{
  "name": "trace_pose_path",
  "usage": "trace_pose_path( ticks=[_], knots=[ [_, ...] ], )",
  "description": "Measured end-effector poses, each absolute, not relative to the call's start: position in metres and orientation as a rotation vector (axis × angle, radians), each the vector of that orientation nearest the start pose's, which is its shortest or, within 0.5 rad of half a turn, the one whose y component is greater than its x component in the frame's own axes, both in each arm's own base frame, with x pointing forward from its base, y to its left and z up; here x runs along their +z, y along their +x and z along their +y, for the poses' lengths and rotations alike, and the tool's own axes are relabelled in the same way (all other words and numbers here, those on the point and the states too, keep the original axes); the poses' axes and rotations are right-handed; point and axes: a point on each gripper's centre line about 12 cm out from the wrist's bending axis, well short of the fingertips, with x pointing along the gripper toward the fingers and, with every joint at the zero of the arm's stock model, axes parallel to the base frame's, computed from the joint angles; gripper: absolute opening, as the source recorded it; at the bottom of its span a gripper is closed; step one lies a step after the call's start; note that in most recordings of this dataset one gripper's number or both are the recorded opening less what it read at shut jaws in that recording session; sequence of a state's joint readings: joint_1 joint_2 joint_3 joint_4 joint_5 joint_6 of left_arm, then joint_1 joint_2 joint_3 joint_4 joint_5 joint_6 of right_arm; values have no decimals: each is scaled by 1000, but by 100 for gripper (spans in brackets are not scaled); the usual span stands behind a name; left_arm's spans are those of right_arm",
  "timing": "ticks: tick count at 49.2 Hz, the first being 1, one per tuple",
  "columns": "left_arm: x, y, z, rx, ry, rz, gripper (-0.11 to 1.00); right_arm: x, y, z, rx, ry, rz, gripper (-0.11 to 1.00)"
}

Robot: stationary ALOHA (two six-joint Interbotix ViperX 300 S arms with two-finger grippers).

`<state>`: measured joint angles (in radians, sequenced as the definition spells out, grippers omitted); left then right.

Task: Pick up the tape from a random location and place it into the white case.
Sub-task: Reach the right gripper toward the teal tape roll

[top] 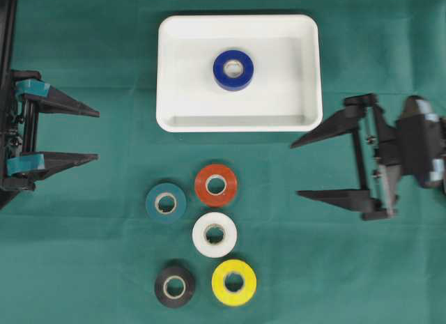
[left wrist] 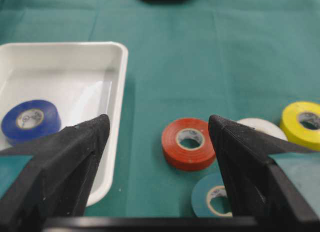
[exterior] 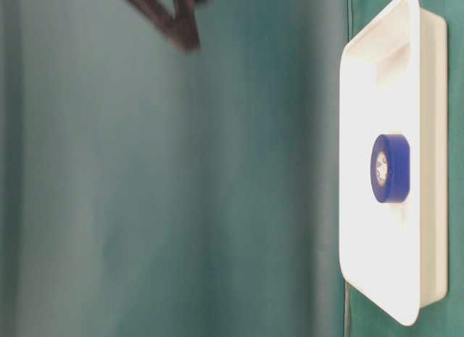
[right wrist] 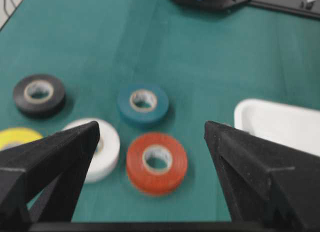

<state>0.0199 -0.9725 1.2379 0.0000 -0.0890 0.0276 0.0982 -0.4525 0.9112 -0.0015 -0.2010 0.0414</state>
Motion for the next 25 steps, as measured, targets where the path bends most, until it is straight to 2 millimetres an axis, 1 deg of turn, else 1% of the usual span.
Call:
trace_pose_path(
  ticks=[6, 17, 25],
  knots=[
    [246, 192, 4, 17, 26, 177, 80, 264, 334, 33, 93, 28, 250, 92],
    [246, 192, 4, 17, 26, 177, 80, 263, 392, 40, 98, 18, 270, 92],
    [245, 192, 4, 17, 26, 180, 80, 263, 426, 49, 112, 8, 297, 92]
  ],
)
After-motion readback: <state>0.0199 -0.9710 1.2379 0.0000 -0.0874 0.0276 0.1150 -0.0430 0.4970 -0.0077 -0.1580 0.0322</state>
